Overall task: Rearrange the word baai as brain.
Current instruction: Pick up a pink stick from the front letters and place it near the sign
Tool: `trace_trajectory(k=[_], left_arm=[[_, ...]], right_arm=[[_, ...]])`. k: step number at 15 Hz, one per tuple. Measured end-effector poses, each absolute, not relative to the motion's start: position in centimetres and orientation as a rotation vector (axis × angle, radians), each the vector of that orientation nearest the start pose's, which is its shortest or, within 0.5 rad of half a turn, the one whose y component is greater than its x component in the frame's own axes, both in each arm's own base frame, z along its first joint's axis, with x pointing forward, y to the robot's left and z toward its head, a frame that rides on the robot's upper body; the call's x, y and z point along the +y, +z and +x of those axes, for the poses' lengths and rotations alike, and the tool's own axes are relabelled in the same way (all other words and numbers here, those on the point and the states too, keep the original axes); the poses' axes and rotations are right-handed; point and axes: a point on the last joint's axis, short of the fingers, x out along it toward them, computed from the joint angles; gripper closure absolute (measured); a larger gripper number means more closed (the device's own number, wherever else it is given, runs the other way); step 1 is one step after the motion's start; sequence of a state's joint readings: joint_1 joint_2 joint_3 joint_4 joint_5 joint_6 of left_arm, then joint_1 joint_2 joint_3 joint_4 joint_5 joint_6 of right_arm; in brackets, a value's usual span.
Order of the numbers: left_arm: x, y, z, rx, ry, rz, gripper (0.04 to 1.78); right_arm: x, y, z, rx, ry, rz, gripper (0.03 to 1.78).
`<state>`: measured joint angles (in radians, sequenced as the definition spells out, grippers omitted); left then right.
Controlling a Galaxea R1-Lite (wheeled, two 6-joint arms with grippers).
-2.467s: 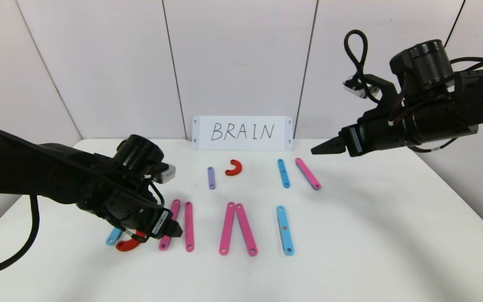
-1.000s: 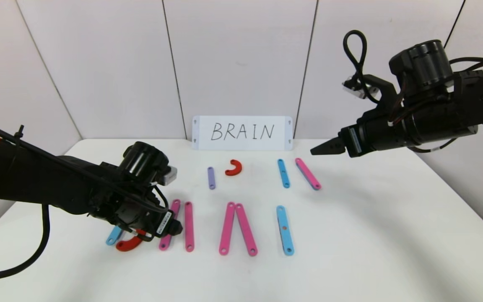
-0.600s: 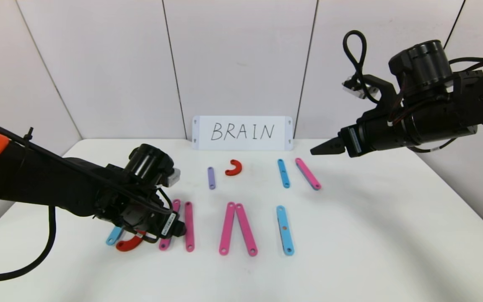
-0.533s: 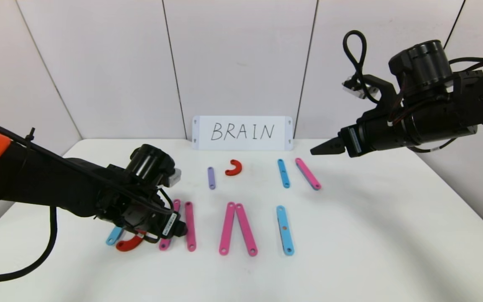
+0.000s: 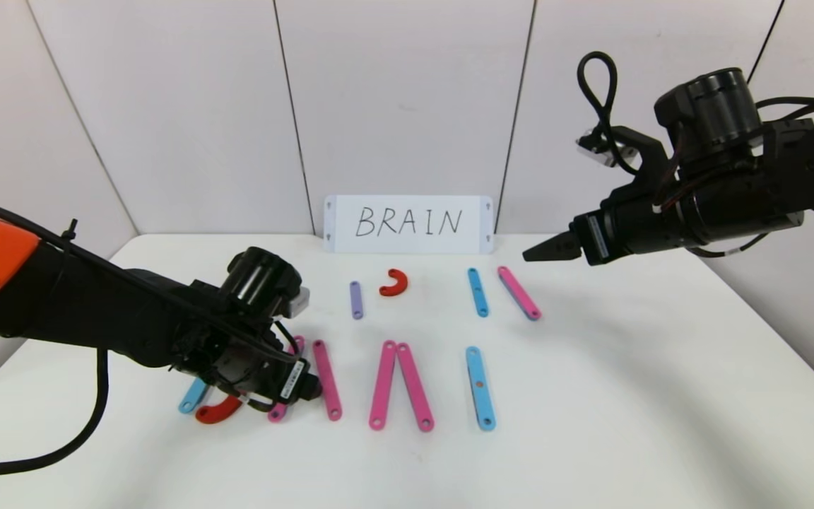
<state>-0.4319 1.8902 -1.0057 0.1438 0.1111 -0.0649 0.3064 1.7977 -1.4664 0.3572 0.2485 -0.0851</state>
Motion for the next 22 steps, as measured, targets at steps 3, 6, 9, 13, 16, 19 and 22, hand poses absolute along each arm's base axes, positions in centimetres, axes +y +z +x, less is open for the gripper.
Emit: trace_trajectory(k=[3,6,9,13,16,19,22], left_arm=[[-13.1,11.0,29.0,0.991,-0.262,0.213,0.2],[-13.2,10.8,29.1,0.983,-0.264,0.209,0.55],[-13.2,10.6,29.1,0.987,-0.263,0.21,1.1],[-13.2,10.6,29.1,0.989,-0.262,0.211,1.51],[-13.2,10.7,29.1,0.988,-0.258,0.201,1.51],[-13.2,11.8,29.5,0.948,-0.248,0.166,1.51],[-13.5,14.1,30.5,0.869,-0.241,0.125,1.51]], right_arm=[[10.7,24.2,31.9,0.674,0.562,-0.099,0.07],[10.7,24.2,31.8,0.675,0.561,-0.1,0.07],[10.7,24.2,31.9,0.675,0.563,-0.103,0.07],[10.7,24.1,31.9,0.676,0.564,-0.104,0.07],[10.7,24.1,31.9,0.676,0.564,-0.104,0.07],[10.6,24.2,31.8,0.673,0.564,-0.104,0.07],[10.5,24.4,31.7,0.668,0.562,-0.104,0.07]])
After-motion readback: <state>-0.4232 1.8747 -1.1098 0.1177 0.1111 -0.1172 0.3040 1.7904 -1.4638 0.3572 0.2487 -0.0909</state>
